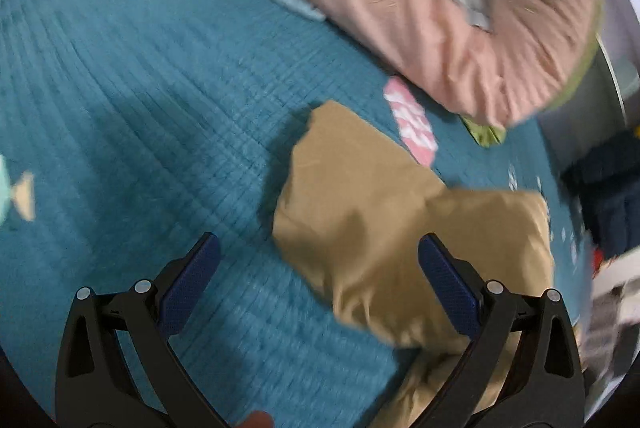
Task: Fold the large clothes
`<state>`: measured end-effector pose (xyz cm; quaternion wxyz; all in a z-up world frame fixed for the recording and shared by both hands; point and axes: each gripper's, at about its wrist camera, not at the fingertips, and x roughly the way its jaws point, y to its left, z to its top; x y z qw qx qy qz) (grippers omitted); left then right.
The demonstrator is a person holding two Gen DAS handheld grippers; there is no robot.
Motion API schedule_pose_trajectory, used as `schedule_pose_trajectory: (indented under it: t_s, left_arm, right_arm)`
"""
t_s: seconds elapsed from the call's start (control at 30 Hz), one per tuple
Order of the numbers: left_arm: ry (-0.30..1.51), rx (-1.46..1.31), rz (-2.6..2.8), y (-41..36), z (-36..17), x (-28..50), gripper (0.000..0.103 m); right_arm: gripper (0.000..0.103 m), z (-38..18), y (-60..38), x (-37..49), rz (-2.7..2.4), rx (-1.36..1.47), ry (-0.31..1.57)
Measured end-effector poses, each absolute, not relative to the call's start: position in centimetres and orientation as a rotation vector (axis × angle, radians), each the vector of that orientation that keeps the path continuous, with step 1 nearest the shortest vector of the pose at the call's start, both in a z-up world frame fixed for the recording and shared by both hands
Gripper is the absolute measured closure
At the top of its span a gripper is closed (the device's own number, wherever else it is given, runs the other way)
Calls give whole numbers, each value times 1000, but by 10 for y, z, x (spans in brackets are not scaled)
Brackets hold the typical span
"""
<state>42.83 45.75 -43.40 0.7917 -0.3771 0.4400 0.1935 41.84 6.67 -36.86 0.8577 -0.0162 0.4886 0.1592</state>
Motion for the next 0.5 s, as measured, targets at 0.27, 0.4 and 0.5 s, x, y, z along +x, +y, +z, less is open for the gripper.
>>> schedule_pose_trajectory:
  t_s: [0.27, 0.4, 0.5]
  left_arm:
    - [990, -844, 396, 459, -450, 441, 54]
    - [955, -885, 374, 469, -448, 433, 89]
    - [878, -854, 364, 475, -427, 418, 93]
  right_arm:
    - [7, -382, 70, 431, 327, -15, 1039]
    - [7, -380, 77, 435, 340, -5, 1022]
    - [7, -377, 85, 440, 381, 17, 1005]
